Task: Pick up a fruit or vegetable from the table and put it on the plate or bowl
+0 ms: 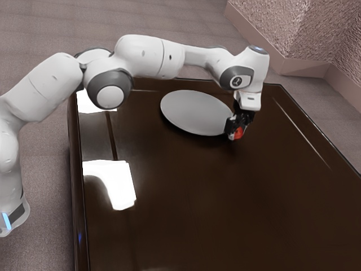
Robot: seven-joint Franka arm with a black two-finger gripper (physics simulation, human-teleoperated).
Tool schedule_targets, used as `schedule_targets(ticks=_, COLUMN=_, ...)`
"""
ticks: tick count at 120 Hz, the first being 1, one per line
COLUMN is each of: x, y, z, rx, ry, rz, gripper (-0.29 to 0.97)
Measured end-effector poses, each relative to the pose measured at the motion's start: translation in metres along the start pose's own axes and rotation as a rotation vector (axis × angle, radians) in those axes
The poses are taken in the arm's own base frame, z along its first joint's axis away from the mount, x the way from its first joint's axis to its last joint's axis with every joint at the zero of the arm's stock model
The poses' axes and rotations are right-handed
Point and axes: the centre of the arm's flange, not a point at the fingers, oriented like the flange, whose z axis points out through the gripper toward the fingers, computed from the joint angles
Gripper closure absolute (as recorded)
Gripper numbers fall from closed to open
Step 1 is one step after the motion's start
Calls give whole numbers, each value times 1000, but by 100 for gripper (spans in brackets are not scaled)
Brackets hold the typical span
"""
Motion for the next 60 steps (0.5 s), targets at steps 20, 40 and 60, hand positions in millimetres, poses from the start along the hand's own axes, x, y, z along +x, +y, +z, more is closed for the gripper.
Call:
schedule_targets(ticks=20, x=-20, y=3, z=-99, rx=111, ry=24, rz=-12, gripper=41)
schedule_targets(ticks=40, x=-104, y=-6, z=-87, rx=-21, ry=-43, rz=-162, gripper=40)
schedule_targets(ticks=60, x=-141, y=9, z=-40, rx=-200, ry=-107, rz=-261, gripper=40)
